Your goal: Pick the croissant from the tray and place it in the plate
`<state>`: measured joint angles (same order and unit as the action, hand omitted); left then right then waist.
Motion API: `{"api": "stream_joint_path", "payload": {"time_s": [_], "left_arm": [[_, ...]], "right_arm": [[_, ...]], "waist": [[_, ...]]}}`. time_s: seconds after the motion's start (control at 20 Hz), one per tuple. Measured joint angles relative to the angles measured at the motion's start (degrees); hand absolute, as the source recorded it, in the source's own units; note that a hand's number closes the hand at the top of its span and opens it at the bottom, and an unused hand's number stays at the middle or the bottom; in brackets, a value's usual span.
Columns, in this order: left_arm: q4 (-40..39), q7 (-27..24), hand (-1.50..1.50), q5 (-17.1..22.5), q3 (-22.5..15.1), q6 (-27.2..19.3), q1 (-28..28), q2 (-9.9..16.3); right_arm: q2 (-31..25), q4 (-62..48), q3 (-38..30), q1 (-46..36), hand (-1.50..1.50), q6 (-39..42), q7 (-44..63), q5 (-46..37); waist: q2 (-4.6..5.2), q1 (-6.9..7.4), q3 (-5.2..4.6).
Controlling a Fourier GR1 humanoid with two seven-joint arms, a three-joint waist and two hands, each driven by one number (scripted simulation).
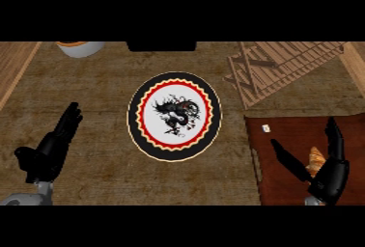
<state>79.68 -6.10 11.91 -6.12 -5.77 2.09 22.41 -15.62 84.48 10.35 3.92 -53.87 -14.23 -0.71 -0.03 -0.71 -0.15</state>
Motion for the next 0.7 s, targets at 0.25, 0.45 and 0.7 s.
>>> {"api": "stream_joint_path", "payload": {"time_s": [0.25,0.45,0.7], "left_arm": [[-1.2,-0.6,0.0,-0.3,0.5,0.6,0.6,-0.8],[-2.1,-1.4,0.0,-1.1,0.1,0.4,1.2,-1.8],[-1.8,-1.9,0.0,-1.5,0.0,0.9,0.6,-1.7]], "right_arm": [[-2.7,8.0,2.5,9.0,-1.5,-5.0,9.1,-9.2],[-8.0,11.3,3.2,14.7,-1.5,-3.7,20.5,-15.6],[-14.5,14.7,4.2,18.8,-1.5,3.7,36.1,-21.7]], "waist": [[-0.05,-0.04,-0.03],[0.08,0.05,-0.15],[0.28,0.83,-0.24]]}}
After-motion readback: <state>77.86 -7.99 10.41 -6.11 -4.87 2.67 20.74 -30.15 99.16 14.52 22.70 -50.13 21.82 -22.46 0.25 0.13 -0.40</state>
